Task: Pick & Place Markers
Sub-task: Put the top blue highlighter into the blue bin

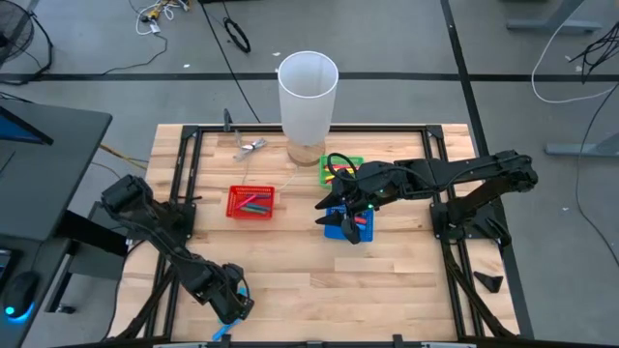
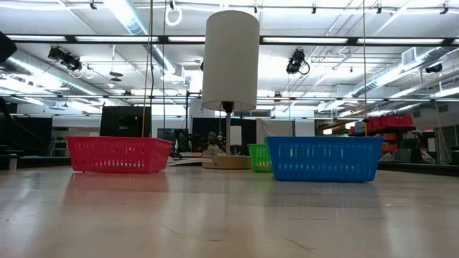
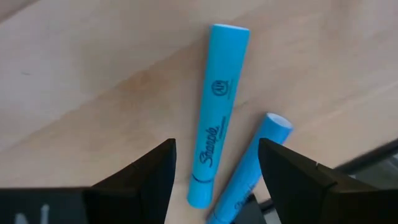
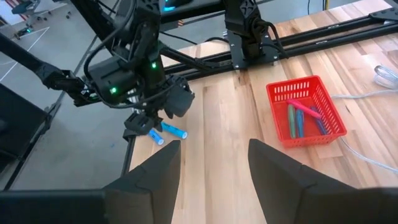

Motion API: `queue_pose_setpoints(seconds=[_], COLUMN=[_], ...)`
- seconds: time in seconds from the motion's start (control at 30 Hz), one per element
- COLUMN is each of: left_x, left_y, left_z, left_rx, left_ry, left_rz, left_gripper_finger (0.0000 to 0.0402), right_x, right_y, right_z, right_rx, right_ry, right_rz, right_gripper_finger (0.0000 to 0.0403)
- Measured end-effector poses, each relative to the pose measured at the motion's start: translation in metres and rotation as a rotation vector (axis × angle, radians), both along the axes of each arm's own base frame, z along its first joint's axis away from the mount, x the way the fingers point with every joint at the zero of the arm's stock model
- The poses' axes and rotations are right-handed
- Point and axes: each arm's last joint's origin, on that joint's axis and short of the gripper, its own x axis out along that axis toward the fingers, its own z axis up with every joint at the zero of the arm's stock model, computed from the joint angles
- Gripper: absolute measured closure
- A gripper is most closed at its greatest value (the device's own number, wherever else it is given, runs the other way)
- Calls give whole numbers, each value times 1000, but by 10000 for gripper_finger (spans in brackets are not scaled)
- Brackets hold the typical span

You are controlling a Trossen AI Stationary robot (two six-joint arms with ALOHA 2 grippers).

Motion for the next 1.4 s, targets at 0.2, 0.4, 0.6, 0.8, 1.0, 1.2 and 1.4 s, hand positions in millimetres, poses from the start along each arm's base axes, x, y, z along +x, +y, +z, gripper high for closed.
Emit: queue_pose_setpoints(seconds=[0.2, 0.4, 0.6, 0.8, 1.0, 1.2, 1.4], left_x=[1, 2, 2, 0, 0, -1, -3], left_y=[-2, -5, -4, -3, -3, -1, 10], left_z=[-13, -29, -35, -35, -35, -29, -17], left_rx=[26, 28, 41, 60, 56, 49, 76], left_ry=[42, 128, 156, 165, 150, 127, 103], left_rz=[-4, -23, -72, -72, -121, -180, -293], left_gripper_finger=[170, 170, 197, 283, 336, 336, 336], right_x=[0, 0, 0, 0, 0, -1, -3], right_y=[0, 0, 0, 0, 0, 0, 2], right_z=[0, 0, 0, 0, 0, -1, -3], right_rx=[-7, -9, -8, -7, -7, 23, 64], right_ry=[0, -1, 0, 0, 0, 20, 56], right_rz=[4, 5, 5, 4, 4, -9, 66], right_gripper_finger=[214, 214, 214, 214, 214, 214, 214])
